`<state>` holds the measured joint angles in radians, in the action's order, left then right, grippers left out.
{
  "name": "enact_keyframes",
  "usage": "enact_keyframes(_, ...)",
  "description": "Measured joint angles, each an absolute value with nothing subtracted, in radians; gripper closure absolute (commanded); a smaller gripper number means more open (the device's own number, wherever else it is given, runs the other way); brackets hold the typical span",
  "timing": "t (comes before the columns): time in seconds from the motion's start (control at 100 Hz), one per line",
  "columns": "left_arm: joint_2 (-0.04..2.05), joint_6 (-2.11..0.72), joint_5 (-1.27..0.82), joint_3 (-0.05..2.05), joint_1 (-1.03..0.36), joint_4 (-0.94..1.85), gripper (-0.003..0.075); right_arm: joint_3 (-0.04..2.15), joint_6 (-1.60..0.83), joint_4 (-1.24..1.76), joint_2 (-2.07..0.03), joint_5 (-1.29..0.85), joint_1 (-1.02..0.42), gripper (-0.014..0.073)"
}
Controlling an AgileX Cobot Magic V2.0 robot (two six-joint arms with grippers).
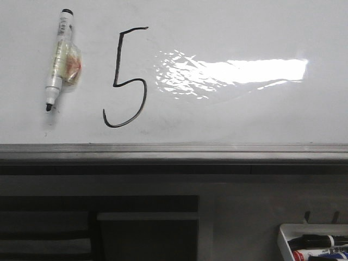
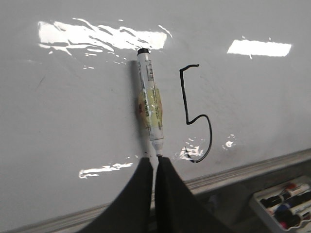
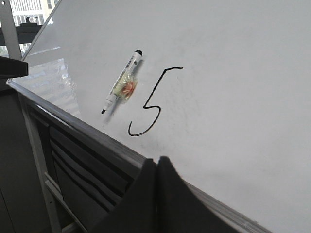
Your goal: Write number 5 on whiteboard
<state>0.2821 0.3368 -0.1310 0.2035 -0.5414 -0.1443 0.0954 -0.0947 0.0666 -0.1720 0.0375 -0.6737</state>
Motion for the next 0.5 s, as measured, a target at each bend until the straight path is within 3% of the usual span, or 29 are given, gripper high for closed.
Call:
enact_keyframes(0.17,0.223,0.164,-0.172,0.203,-0.455,-0.085,0.0741,0.095,-0.095,0.067,-0.172,0.037,-0.674,0.0657)
enact_keyframes(0.5,0.052,0.144,-0.264,0.162,-0.114,-0.059,0.0741,0.095,-0.095,0.067,-0.172,0.037,-0.674,0.0657)
